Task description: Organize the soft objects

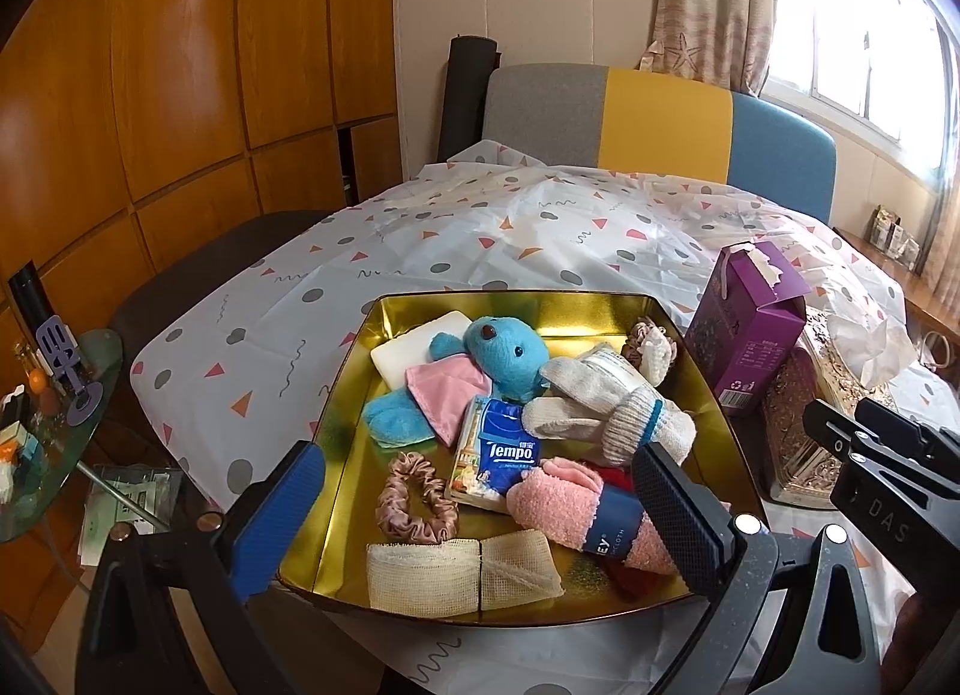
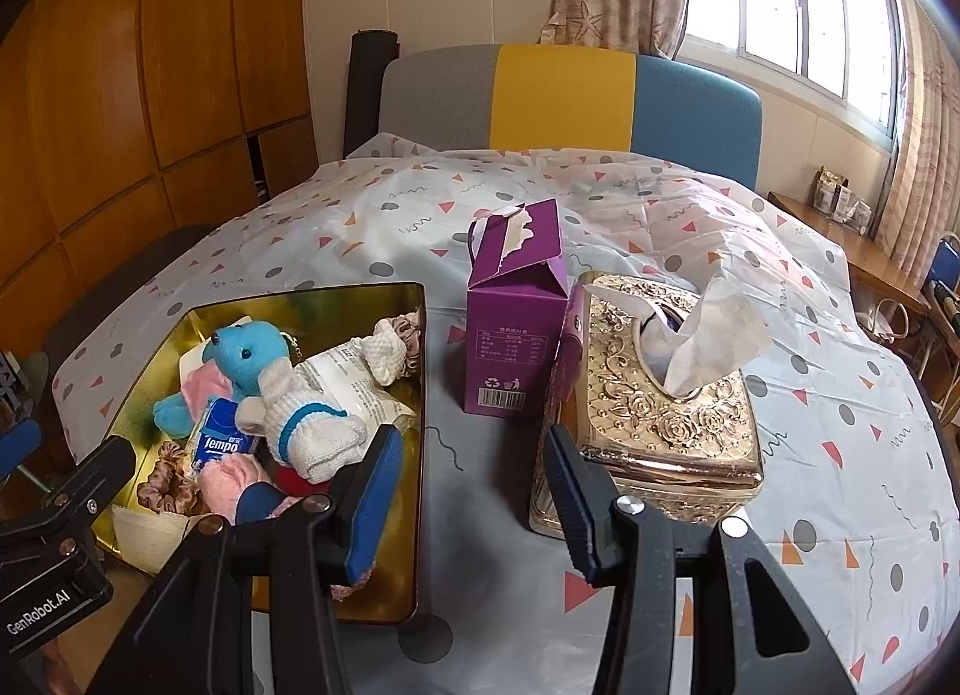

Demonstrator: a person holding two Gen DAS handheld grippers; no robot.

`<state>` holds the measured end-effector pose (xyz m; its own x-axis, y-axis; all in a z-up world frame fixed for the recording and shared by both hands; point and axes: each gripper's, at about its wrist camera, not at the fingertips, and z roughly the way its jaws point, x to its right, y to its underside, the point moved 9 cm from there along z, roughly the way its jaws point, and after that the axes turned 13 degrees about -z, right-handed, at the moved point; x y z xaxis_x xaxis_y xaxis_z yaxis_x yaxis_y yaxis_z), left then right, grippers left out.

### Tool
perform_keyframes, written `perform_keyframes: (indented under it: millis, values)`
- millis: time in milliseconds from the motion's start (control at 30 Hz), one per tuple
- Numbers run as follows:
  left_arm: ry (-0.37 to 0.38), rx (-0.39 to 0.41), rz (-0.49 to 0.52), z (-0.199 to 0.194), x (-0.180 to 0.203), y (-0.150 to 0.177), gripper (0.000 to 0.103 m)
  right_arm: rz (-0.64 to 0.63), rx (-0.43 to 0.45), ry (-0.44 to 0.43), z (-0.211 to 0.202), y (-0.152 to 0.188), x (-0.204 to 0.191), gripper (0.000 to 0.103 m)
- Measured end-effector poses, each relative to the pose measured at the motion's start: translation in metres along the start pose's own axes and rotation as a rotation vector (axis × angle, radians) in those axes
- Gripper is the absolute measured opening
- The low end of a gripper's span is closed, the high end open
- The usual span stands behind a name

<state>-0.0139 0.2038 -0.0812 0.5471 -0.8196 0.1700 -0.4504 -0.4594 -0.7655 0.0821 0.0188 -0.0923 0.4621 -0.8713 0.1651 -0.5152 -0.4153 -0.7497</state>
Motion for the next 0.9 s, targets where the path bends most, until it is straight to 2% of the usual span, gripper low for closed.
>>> perform_keyframes:
  millis: [900]
  values:
    - [-0.005, -0.017, -0.004, 0.0025, -0.0033, 0.0032, 0.103, -0.002, -0.013, -0.008, 0.0038, 0.0028, -0.0028, 0.049]
